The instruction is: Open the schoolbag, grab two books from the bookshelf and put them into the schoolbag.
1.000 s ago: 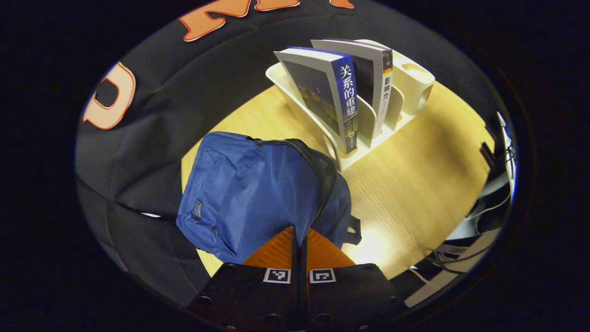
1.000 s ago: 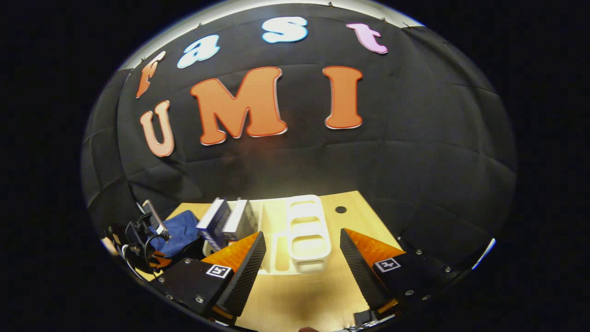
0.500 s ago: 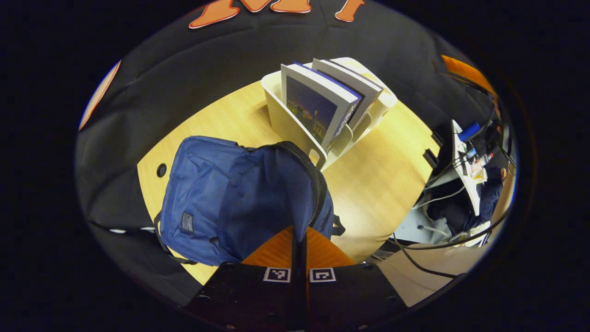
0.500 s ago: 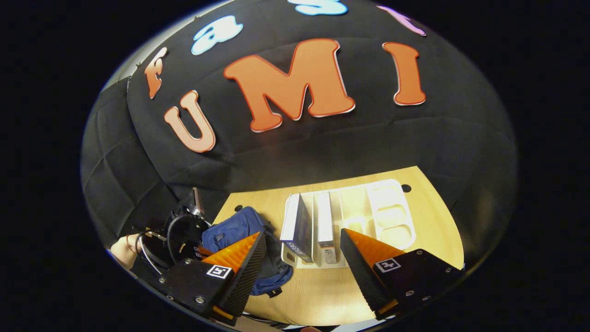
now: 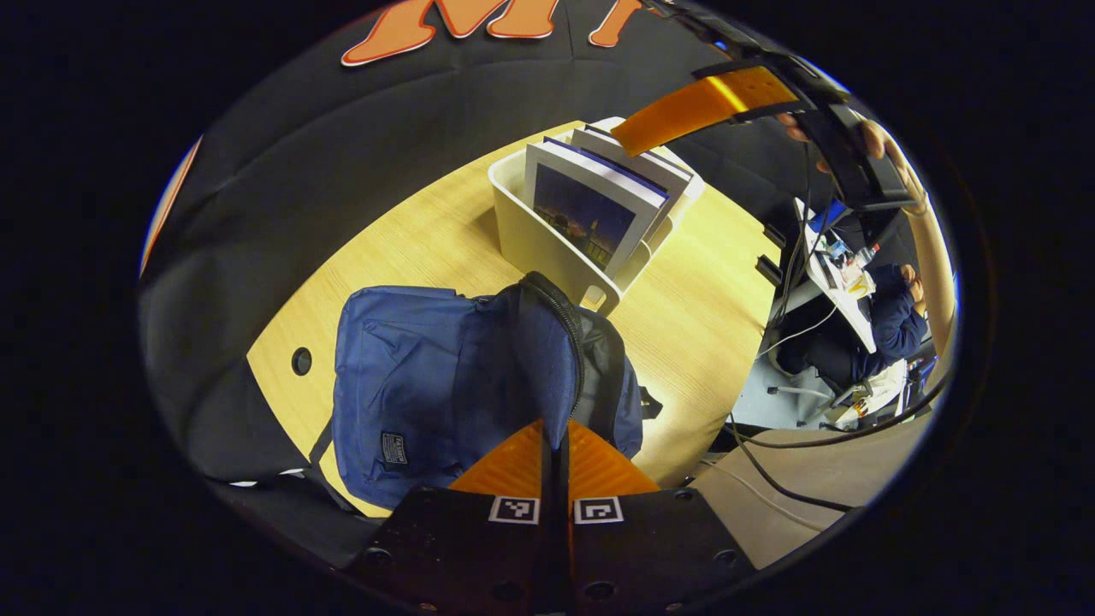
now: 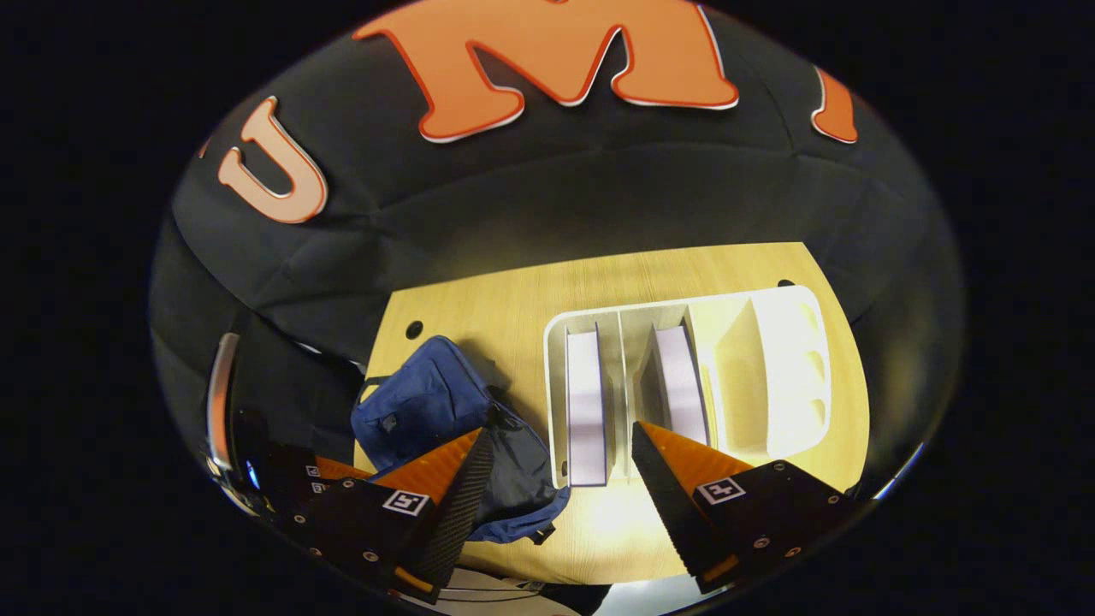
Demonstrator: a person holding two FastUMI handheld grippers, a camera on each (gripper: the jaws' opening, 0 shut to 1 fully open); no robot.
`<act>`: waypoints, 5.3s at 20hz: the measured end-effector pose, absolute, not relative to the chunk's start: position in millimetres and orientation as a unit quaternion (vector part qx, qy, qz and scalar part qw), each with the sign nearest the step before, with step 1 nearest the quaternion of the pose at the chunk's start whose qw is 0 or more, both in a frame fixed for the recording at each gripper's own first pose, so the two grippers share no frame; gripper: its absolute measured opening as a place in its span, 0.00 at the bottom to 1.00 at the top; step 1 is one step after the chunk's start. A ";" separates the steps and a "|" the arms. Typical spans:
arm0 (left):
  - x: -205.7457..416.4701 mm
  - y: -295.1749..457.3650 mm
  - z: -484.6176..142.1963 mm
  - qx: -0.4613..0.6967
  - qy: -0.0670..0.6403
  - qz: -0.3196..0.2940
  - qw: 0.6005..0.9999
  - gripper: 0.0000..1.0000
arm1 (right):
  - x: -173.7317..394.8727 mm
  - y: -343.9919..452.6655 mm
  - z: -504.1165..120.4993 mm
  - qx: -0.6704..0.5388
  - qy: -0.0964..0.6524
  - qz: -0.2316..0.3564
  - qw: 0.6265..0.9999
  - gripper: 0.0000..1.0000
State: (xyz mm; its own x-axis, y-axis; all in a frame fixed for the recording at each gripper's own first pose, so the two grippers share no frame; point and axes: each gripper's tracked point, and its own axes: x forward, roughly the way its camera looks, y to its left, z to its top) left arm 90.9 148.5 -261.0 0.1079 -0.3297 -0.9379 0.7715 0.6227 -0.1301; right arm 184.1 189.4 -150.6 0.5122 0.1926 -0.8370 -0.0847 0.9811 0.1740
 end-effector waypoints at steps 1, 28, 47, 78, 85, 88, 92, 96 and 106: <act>94.4 152.2 -262.4 0.200 0.546 -0.384 0.717 0.01 | 189.5 192.5 -156.5 0.052 0.499 0.080 0.861 0.98; 110.0 166.1 -266.2 0.169 0.551 -0.367 0.730 0.01 | 151.3 144.3 -72.3 0.039 0.386 0.060 0.920 0.28; 110.7 159.3 -223.7 0.235 0.497 -0.336 0.765 0.01 | 10.6 222.9 -240.8 0.459 0.311 0.130 0.822 0.27; 100.9 144.9 -221.4 0.251 0.485 -0.364 0.755 0.01 | 66.5 317.9 -301.5 0.364 0.399 0.106 0.835 0.97; 98.2 137.9 -228.4 0.254 0.482 -0.376 0.750 0.00 | 68.8 194.5 -231.4 0.162 0.346 0.040 0.923 0.97; 97.4 137.2 -231.7 0.252 0.484 -0.378 0.748 0.01 | 88.0 149.2 -185.7 0.099 0.323 0.015 0.941 0.97; 97.8 138.1 -234.0 0.250 0.484 -0.380 0.748 0.01 | 122.7 122.6 -141.2 0.051 0.339 0.013 0.939 0.97; 95.9 140.7 -236.2 0.247 0.487 -0.380 0.747 0.00 | 170.3 126.1 -129.2 0.029 0.383 0.038 0.923 0.97; 99.7 151.4 -244.2 0.237 0.491 -0.378 0.749 0.00 | 248.3 108.5 -205.0 -0.030 0.540 0.022 0.841 0.97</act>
State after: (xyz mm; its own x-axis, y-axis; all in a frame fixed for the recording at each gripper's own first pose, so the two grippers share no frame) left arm 99.7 151.4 -244.2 0.2330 -0.3334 -0.9135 0.7981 0.6023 -0.0162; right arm 248.3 108.5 -205.0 0.4159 0.0040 -0.9094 -0.0698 0.9972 -0.0276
